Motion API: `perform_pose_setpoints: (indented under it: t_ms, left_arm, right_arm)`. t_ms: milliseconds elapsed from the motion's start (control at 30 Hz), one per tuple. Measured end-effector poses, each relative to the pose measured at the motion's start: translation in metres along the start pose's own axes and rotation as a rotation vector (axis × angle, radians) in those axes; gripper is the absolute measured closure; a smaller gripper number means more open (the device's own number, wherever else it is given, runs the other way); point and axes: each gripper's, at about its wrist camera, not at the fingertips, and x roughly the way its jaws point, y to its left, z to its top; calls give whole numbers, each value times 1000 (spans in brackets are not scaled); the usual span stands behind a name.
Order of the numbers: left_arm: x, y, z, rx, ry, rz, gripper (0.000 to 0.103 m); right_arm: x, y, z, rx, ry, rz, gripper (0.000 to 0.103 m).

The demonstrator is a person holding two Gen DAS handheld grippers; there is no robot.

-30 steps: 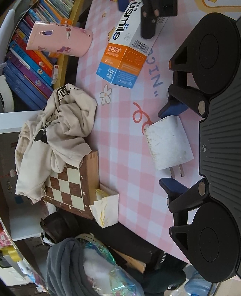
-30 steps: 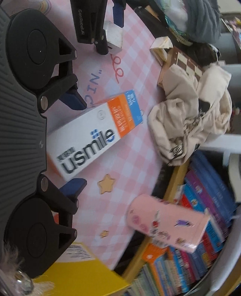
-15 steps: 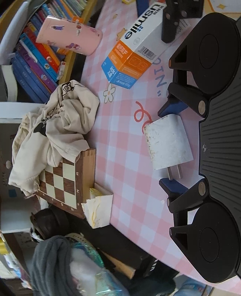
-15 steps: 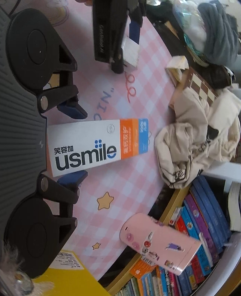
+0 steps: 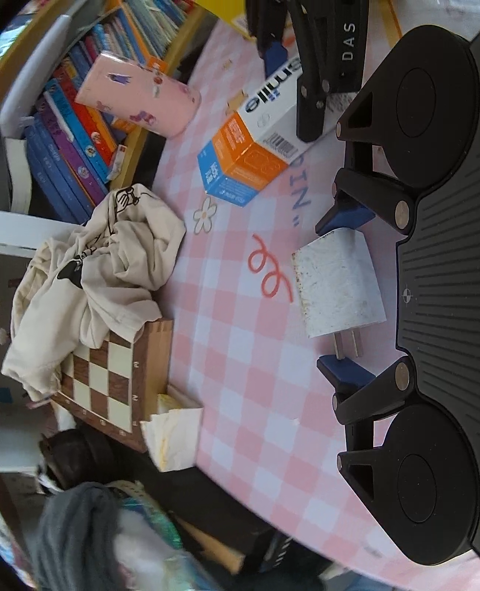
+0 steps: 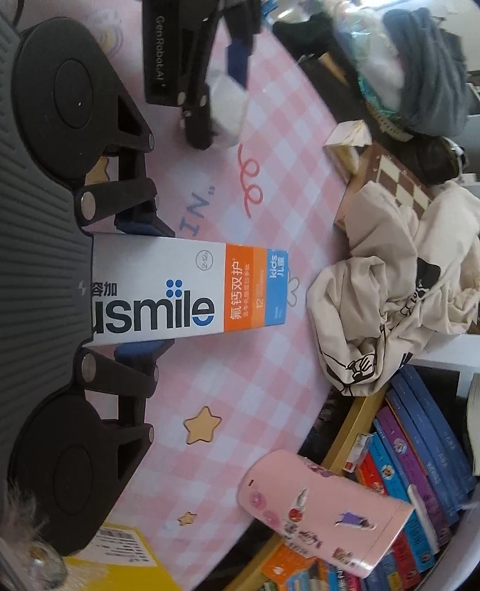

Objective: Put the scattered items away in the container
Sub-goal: 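Grasp the white charger plug with the left gripper while the right gripper holds the usmile box, then carry the usmile box and charger plug toward the yellow box with both grippers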

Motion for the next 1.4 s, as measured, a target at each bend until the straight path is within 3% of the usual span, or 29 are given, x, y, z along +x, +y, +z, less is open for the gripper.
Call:
perform_pose_setpoints:
  t_ms: [233,733,1400]
  left_arm:
    - [-27,5,-10,-93,-16,-60,33]
    - [-81,7,-27,-166,-47,-156,33]
    - [-139,2,-77,-140,-24,-250,33]
  right_arm:
    - [-20,-1,-11,94,15,55,53]
    - [-70,11,-52,222,44,144,53]
    - [-139,47,-120,269,44,95,53]
